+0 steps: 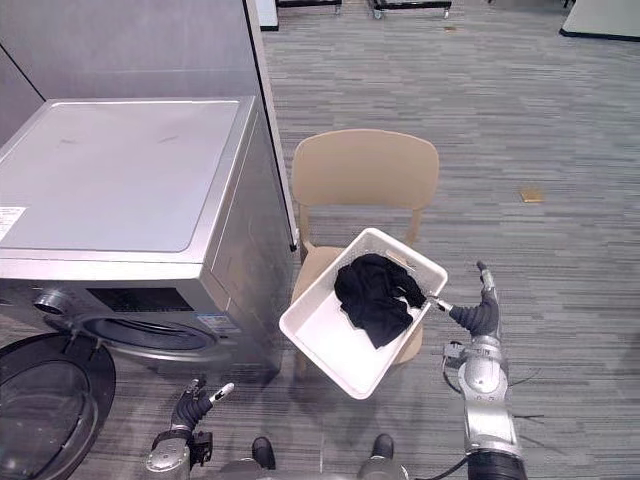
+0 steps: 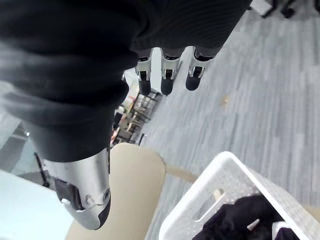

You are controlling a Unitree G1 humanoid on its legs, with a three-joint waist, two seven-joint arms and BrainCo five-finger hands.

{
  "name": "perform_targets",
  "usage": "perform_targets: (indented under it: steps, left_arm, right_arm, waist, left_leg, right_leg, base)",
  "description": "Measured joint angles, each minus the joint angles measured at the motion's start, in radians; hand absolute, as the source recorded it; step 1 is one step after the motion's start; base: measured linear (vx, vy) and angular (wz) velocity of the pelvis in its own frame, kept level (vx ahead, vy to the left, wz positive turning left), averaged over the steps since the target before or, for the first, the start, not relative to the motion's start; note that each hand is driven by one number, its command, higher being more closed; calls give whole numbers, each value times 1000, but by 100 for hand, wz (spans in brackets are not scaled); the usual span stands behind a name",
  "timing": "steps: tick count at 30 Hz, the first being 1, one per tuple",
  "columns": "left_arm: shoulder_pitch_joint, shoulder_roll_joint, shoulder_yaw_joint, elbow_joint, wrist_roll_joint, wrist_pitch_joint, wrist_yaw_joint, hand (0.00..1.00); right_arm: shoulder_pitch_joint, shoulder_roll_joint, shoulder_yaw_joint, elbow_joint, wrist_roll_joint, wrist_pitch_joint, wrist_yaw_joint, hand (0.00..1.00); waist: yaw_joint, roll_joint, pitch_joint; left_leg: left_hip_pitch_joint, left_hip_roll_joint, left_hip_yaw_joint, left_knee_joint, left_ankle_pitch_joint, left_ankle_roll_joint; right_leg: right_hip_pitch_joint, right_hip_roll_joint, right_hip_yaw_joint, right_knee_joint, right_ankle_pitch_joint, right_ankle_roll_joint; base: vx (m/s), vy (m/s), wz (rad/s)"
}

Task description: Pick up the laundry basket with both hands and put the clothes into the washing machine.

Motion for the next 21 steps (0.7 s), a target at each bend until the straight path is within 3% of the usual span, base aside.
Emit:
perform_targets:
  steps: [4, 7, 9, 13, 16, 18, 21]
  left_arm:
    - [2, 31, 0, -5, 0, -12, -1, 0]
    - [-2, 41, 0, -5, 0, -25, -1, 0]
    - [-11, 41, 0, -6, 0, -35, -1, 0]
    - [-13, 43, 0, -5, 0, -43, 0, 0]
    - [-29, 43, 0, 2, -1, -44, 0, 0]
    - [-63, 44, 1, 7, -1, -52, 0, 0]
    - [-107, 61, 1, 13, -3, -69, 0, 0]
  right_arm:
    - [-49, -181, 180, 30, -32, -26, 53, 0]
    - [-128, -244, 269, 108, -62, -50, 82, 0]
    - [-197, -281, 331, 204, -86, -64, 98, 0]
    - [-339, -302, 415, 377, -120, -73, 116, 0]
    - [-419, -309, 450, 490, -164, -69, 116, 0]
    - [-479, -335, 477, 550, -205, -54, 112, 0]
    - [-586, -353, 486, 635, -233, -28, 107, 0]
  waist:
    - [3, -2, 1]
    - [8, -3, 5]
    - [30, -8, 24]
    - [37, -4, 89]
    - [65, 4, 132]
    - [82, 27, 183]
    - [84, 44, 213]
  left_leg:
    - [-9, -6, -5, -8, 0, 0]
    - [-40, -11, -22, -7, 3, 4]
    - [-64, -14, -34, -2, 5, 7]
    - [-111, -16, -74, 23, 6, 8]
    - [-159, -20, -93, 61, 5, 9]
    - [-183, -19, -109, 98, -2, 19]
    - [-256, -21, -120, 130, -4, 22]
  right_leg:
    - [-4, -2, -10, -14, 3, 4]
    - [-25, -5, -20, -14, 3, 4]
    - [-38, -8, -31, -14, 3, 4]
    - [-46, -11, -73, -14, 3, 4]
    - [-71, -21, -80, -8, 3, 4]
    - [-81, -27, -85, 18, 3, 4]
    - [-147, -39, -85, 46, 3, 4]
  base:
    - [7, -2, 2]
    - [15, -6, 13]
    - [33, -7, 24]
    - [28, -13, 27]
    - [9, -4, 13]
    - [-30, 21, 12]
    - [-76, 42, 7]
